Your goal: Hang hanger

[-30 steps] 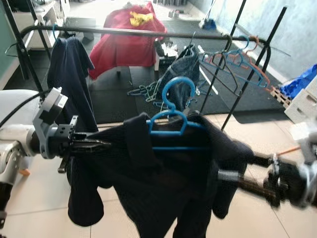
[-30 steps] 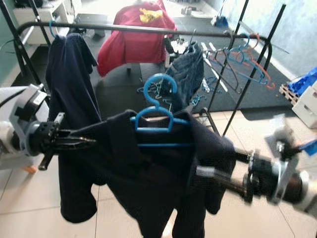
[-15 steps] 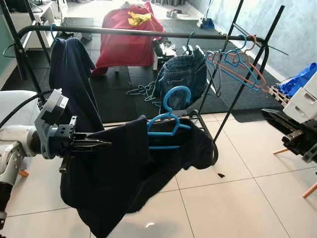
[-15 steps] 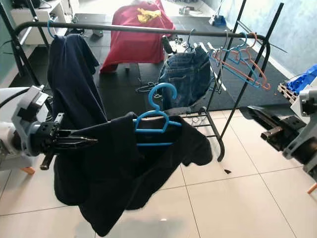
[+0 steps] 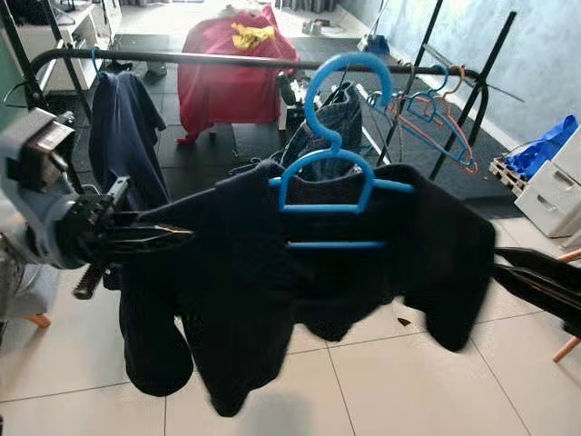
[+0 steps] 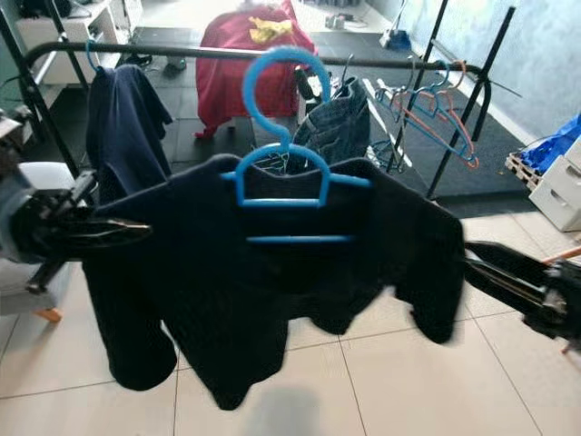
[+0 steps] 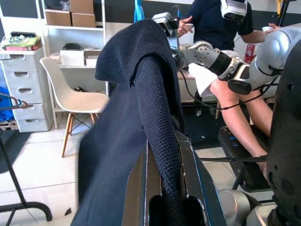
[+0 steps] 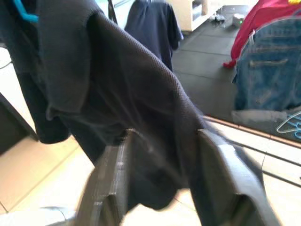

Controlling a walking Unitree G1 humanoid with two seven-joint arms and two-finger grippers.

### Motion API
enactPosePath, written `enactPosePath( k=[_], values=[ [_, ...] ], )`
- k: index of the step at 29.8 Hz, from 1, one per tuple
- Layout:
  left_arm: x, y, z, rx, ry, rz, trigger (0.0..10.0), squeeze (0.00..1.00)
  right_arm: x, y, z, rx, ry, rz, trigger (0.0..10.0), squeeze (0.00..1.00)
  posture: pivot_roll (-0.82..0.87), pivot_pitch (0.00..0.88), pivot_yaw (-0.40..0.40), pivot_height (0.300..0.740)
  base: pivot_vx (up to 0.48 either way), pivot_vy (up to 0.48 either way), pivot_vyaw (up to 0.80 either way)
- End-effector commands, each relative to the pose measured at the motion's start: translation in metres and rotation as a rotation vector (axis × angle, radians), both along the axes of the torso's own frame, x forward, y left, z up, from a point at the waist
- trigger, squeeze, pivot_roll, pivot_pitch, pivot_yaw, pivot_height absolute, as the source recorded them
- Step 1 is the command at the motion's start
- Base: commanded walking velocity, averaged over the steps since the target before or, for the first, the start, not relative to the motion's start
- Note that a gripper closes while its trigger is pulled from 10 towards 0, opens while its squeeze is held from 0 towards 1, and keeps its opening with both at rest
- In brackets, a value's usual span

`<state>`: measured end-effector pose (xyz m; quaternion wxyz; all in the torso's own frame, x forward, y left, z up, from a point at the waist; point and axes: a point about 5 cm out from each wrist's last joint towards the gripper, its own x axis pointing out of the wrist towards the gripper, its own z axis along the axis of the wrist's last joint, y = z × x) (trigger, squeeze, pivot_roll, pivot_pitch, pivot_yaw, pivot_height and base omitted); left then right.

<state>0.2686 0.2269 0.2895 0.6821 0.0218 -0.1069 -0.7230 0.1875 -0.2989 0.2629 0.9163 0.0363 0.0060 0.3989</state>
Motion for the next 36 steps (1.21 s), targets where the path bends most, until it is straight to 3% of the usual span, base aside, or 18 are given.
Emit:
enactPosePath(
  k=[1,7,14,15,22,31,32,34,35,36],
  values=[
    [-0.005,0.002,0.009,0.019,-0.021,-0.024,10.0,0.00,-0.006,-0.003,0.005,-0.011,0.009,0.028,10.0,1.00,-0.08,0.107,-0.058,0.740,0.000,0.000,0.00],
    [-0.004,0.002,0.010,0.040,-0.010,-0.035,10.0,0.00,-0.015,-0.013,0.018,-0.056,-0.003,0.047,10.0,1.00,-0.08,0.107,-0.052,0.740,0.000,0.000,0.00],
    [-0.004,-0.002,0.012,0.028,-0.009,-0.062,10.0,0.00,-0.021,-0.009,0.028,-0.133,0.005,0.109,10.0,1.00,-0.08,0.106,-0.051,0.740,0.000,0.000,0.00],
    [-0.005,-0.004,0.014,0.016,-0.011,-0.074,10.0,0.00,-0.021,-0.006,0.022,-0.192,0.043,0.125,10.0,1.00,-0.08,0.105,-0.052,0.740,0.000,0.000,0.00],
    [-0.008,-0.005,0.019,-0.006,-0.014,-0.105,10.0,0.00,-0.020,-0.006,0.009,-0.229,0.082,0.100,10.0,1.00,-0.08,0.102,-0.054,0.740,0.000,0.000,0.00],
    [-0.010,-0.006,0.024,-0.027,-0.014,-0.136,10.0,0.00,-0.010,-0.010,0.000,-0.282,0.060,0.022,10.0,0.96,-0.08,0.097,-0.054,0.740,0.000,0.000,0.00],
    [-0.011,-0.007,0.024,-0.026,-0.011,-0.146,10.0,0.00,-0.008,-0.007,-0.004,-0.280,0.062,0.031,10.0,0.29,-0.08,0.097,-0.054,0.740,0.000,0.000,0.00],
    [-0.011,-0.007,0.024,-0.026,-0.011,-0.146,10.0,0.00,-0.008,-0.007,-0.004,-0.280,0.062,0.031,10.0,0.29,-0.08,0.097,-0.054,0.740,0.000,0.000,0.00],
    [-0.012,-0.008,0.023,-0.026,-0.009,-0.157,10.0,0.00,-0.005,-0.001,-0.009,-0.278,0.070,0.051,10.0,0.00,-0.07,0.093,-0.052,0.740,0.000,0.000,0.00],
    [-0.012,-0.008,0.023,-0.026,-0.009,-0.157,10.0,0.00,-0.005,-0.001,-0.009,-0.278,0.070,0.051,10.0,0.00,-0.07,0.093,-0.052,0.740,0.000,0.000,0.00]
  ],
)
